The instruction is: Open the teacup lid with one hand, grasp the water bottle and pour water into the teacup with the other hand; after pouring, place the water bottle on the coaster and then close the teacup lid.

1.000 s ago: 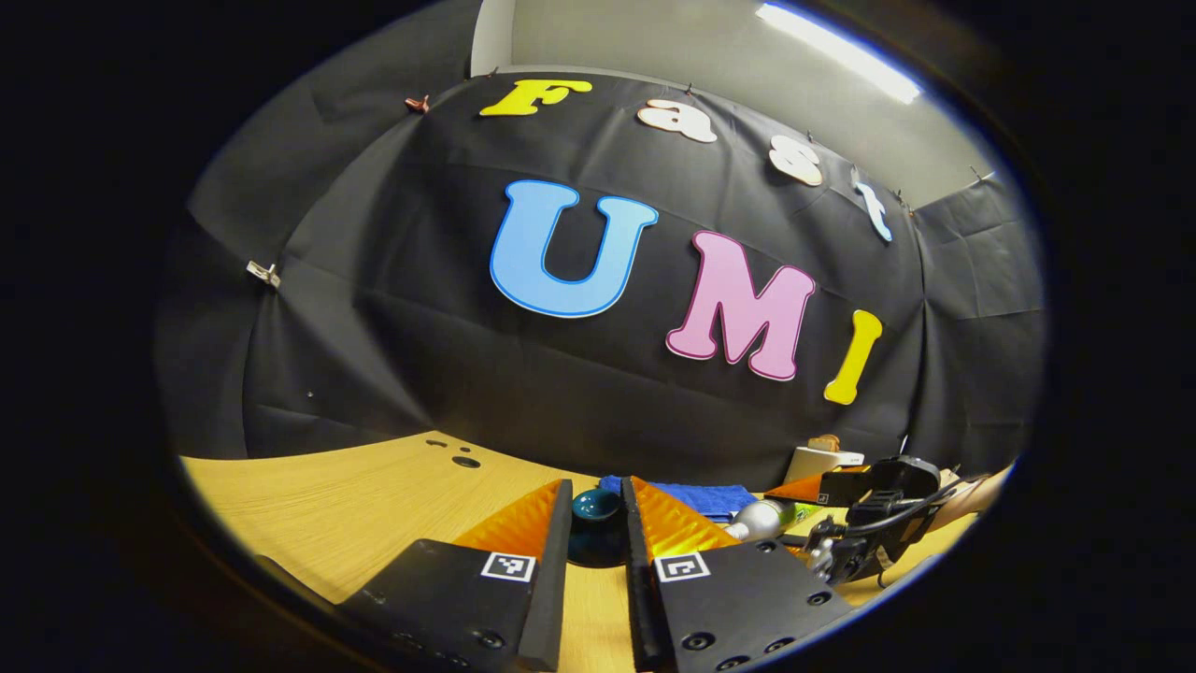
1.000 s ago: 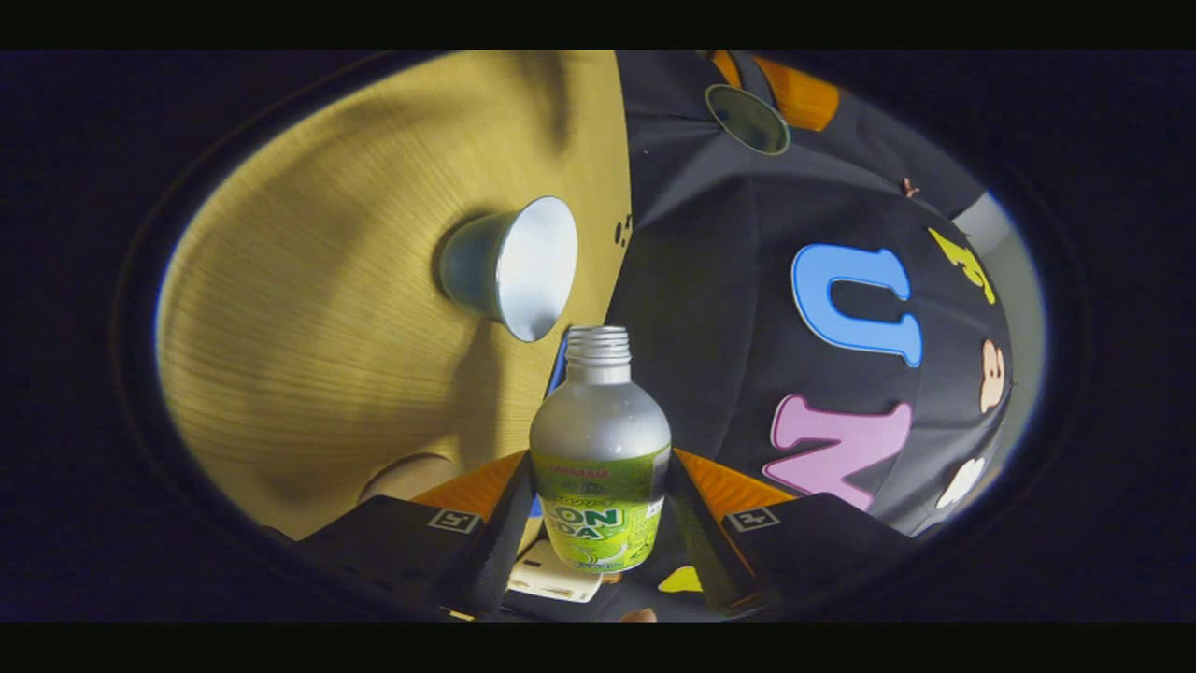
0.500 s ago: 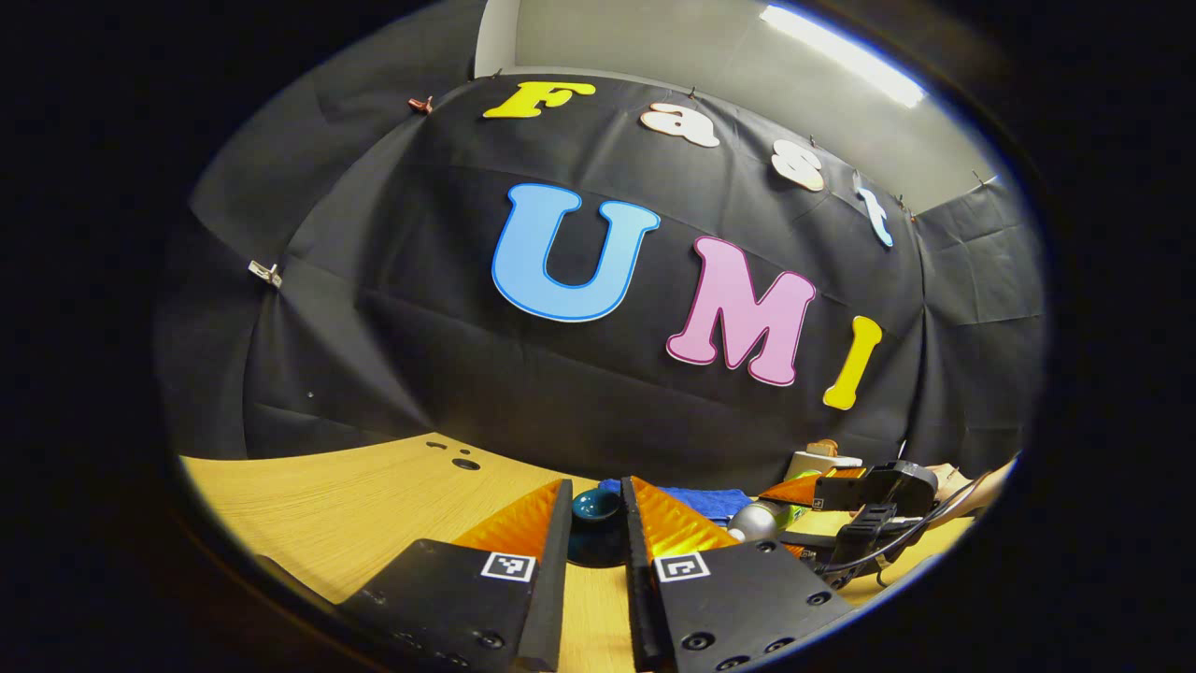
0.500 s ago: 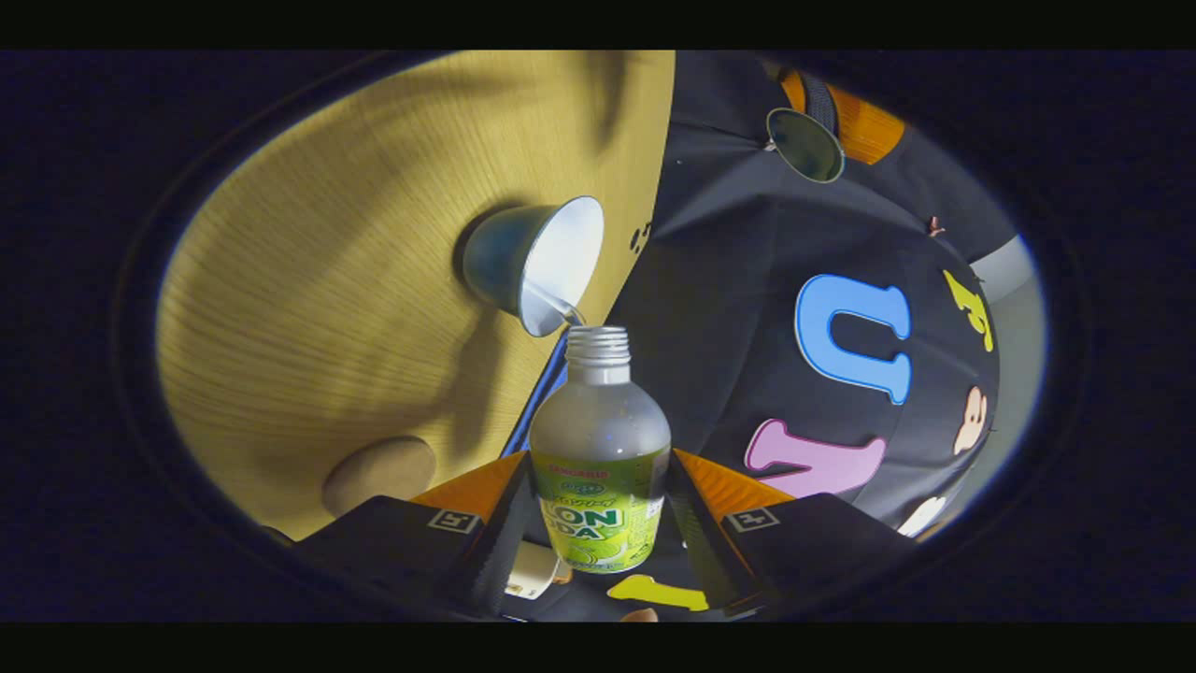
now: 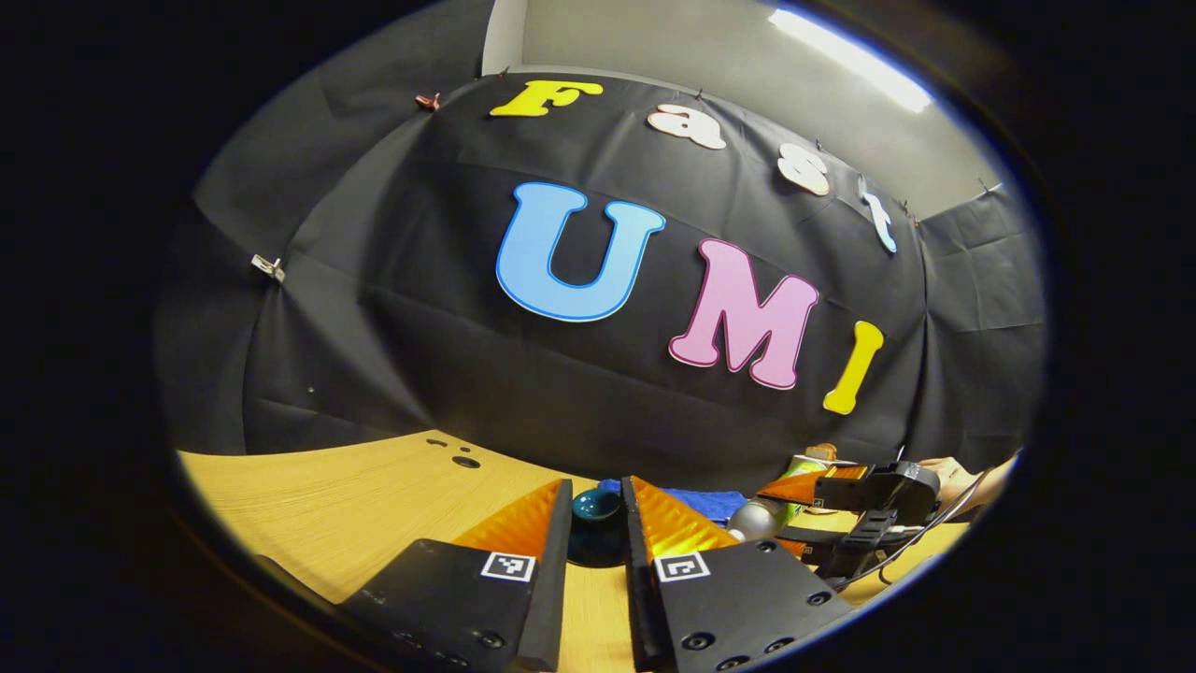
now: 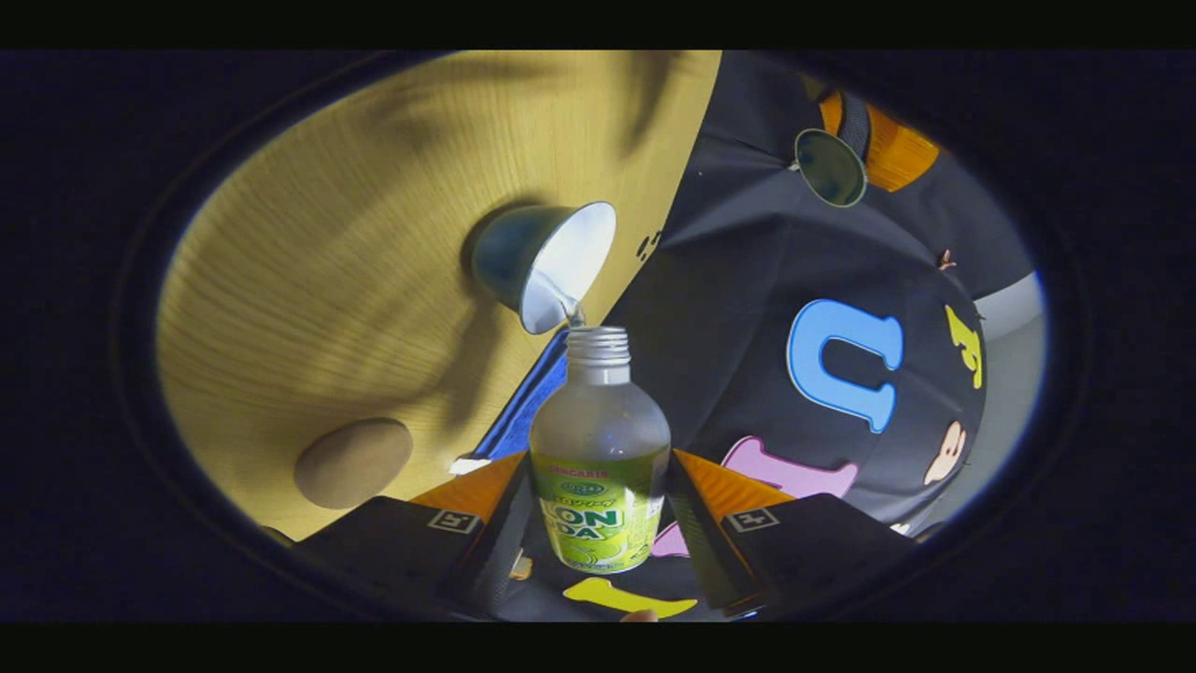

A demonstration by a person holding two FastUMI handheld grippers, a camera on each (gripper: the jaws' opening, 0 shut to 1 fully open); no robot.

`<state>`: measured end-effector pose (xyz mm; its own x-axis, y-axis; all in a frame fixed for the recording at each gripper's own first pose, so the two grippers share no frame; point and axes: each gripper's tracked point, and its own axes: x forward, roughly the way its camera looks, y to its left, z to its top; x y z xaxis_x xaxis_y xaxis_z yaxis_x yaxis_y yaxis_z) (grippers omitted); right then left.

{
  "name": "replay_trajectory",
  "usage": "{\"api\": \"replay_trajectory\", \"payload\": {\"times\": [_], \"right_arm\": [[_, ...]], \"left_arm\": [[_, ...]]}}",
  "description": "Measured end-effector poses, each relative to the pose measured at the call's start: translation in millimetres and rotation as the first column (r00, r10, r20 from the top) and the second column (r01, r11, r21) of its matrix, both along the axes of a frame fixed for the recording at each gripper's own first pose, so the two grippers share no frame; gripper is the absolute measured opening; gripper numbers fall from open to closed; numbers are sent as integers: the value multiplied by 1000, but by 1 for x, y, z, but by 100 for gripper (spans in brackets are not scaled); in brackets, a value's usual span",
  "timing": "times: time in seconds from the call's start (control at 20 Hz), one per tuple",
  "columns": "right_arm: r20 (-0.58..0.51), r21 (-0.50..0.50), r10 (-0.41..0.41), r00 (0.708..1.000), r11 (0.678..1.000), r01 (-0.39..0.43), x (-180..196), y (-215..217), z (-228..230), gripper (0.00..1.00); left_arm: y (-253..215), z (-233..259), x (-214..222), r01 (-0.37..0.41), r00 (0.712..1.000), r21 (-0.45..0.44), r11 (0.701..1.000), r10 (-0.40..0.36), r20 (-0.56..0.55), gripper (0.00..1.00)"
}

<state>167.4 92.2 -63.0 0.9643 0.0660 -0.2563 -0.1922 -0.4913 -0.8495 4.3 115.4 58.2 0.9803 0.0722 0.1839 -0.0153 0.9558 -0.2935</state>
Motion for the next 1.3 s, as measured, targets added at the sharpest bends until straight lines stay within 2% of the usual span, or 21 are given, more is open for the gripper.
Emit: {"api": "replay_trajectory", "payload": {"times": [0.05,0.3,0.35,0.4,0.65,0.95,1.15,1.2,1.25,1.3], "right_arm": [[1,-8,5,1000,1000,-5,0,1,1,80],[22,-83,42,999,996,-40,2,9,13,79],[20,-98,46,999,994,-44,2,9,14,75],[20,-114,54,998,992,-51,3,11,15,79],[-8,-197,87,996,976,-86,4,14,15,80],[6,-285,144,990,949,-136,5,25,27,80],[23,-374,200,980,911,-177,1,34,36,80],[29,-392,214,976,901,-185,3,36,38,75],[32,-406,224,974,893,-193,3,37,39,80],[33,-415,232,972,888,-198,6,37,40,80]], "left_arm": [[1,0,0,-1,1000,0,1000,1,-1,35],[4,0,0,0,1000,-18,1000,0,1,32],[5,-1,0,-2,1000,-20,1000,2,1,35],[7,-1,0,-3,1000,-21,1000,3,2,35],[11,1,-2,-11,1000,-23,1000,11,3,32],[14,0,-3,-11,1000,-42,999,11,2,32],[15,0,-2,-13,1000,-42,999,13,1,32],[13,0,-3,-10,1000,-44,999,10,0,32],[13,0,-2,-8,1000,-45,999,8,-1,32],[13,-1,-1,-9,1000,-43,999,9,-1,32]]}}
